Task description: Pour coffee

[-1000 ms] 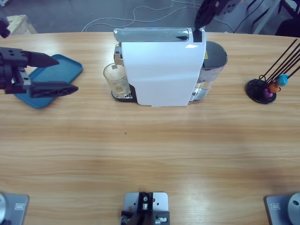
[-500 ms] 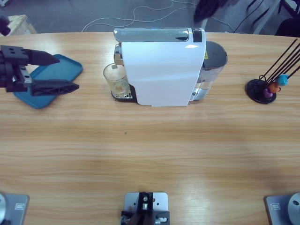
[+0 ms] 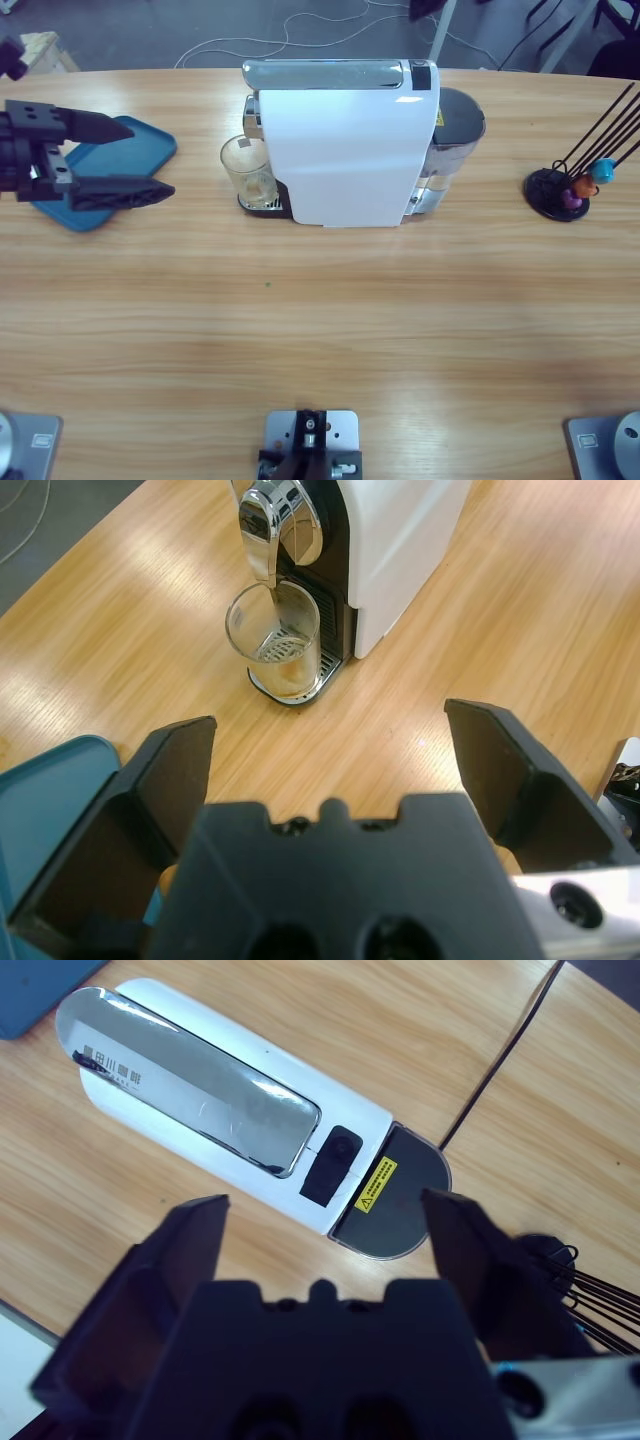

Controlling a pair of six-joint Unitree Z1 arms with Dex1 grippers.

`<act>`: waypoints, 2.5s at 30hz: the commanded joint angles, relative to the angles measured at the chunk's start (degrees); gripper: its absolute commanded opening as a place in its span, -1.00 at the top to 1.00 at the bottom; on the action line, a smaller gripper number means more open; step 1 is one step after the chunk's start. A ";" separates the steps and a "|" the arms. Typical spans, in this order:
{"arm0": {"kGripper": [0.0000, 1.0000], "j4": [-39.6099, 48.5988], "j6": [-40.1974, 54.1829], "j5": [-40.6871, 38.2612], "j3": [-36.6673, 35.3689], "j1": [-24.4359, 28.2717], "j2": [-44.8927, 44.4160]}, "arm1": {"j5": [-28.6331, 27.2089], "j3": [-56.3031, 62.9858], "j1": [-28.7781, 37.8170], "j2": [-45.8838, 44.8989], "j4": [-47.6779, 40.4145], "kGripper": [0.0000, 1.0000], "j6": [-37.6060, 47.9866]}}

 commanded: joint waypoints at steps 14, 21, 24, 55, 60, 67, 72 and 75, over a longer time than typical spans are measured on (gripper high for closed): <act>-0.96 -0.42 -1.09 -0.57 0.68 -0.87 -0.42 | -1.36 1.67 0.67 -0.06 0.54 -1.00 0.04; -0.96 -0.11 -1.09 -0.32 0.70 -0.87 -1.48 | -2.42 13.22 2.17 -12.52 -5.79 -1.00 0.07; -0.96 -0.16 -1.09 -0.36 0.84 -0.87 -2.16 | -2.42 30.64 2.84 -23.54 -15.00 -1.00 0.72; -0.96 0.09 -2.92 -0.50 8.43 -2.91 -9.42 | -2.59 84.18 2.96 -56.24 -51.26 -1.00 -4.62; -0.96 0.09 -2.85 -0.48 8.55 -2.91 -8.14 | -2.42 84.43 2.96 -55.22 -50.74 -1.00 -4.62; -0.96 0.09 -2.85 -0.71 8.53 -2.91 -7.30 | -2.29 83.99 2.98 -55.50 -49.59 -1.00 -4.38; -0.97 -0.23 -2.78 -0.50 8.68 -2.93 -7.10 | -2.21 84.08 2.96 -56.42 -48.86 -1.00 -4.36; -1.00 -0.23 -2.78 1.33 8.43 -2.95 -7.75 | -1.78 84.16 2.96 -56.52 -48.84 -1.00 -4.36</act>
